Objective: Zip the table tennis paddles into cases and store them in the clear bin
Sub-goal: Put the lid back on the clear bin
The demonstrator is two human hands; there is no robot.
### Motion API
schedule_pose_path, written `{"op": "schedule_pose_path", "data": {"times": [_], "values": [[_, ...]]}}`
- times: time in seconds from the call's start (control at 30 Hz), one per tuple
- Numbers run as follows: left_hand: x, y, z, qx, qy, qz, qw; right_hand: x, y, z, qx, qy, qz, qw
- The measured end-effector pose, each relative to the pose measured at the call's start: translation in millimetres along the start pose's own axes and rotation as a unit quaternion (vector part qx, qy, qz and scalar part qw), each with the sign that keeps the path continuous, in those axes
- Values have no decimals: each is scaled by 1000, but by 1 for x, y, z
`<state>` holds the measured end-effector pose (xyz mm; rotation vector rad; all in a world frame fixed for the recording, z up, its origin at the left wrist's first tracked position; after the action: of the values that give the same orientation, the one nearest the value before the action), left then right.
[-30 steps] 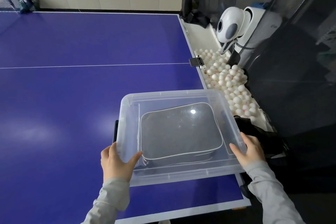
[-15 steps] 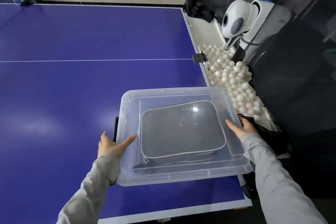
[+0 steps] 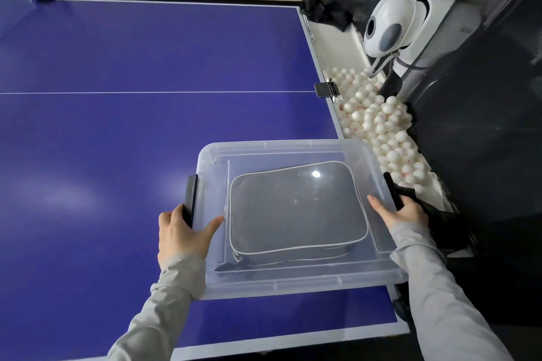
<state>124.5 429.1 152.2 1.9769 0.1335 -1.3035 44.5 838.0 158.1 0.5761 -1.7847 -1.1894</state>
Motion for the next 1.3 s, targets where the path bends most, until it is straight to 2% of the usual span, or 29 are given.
{"op": "schedule_pose_path", "data": {"times": [0.17, 0.37, 0.67, 0.83, 1.3], "values": [[-4, -1, -1, 8, -31, -3, 999, 4, 5, -8, -52, 48, -31, 997], [-8, -2, 0, 18, -55, -19, 998, 5, 3, -11, -23, 77, -8, 997], [-12, 0, -1, 8, -87, 4, 996, 10, 4, -17, -70, 112, -56, 990], [-13, -3, -2, 12, -95, 11, 995, 10, 2, -17, -67, 123, -88, 986], [-15, -4, -5, 35, -53, 4, 998, 11, 5, -19, -24, 110, -81, 990]]}}
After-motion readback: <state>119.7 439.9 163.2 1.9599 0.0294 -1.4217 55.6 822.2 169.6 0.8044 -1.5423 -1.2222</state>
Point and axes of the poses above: each hand's wrist, its own z-axis towards the middle knuckle, its own y-axis out of the back of the hand, x = y × z, the point moved 4 cm from there along z, towards the middle knuckle, and after that the axes turned 14 degrees about -z, right-handed, at the moved point
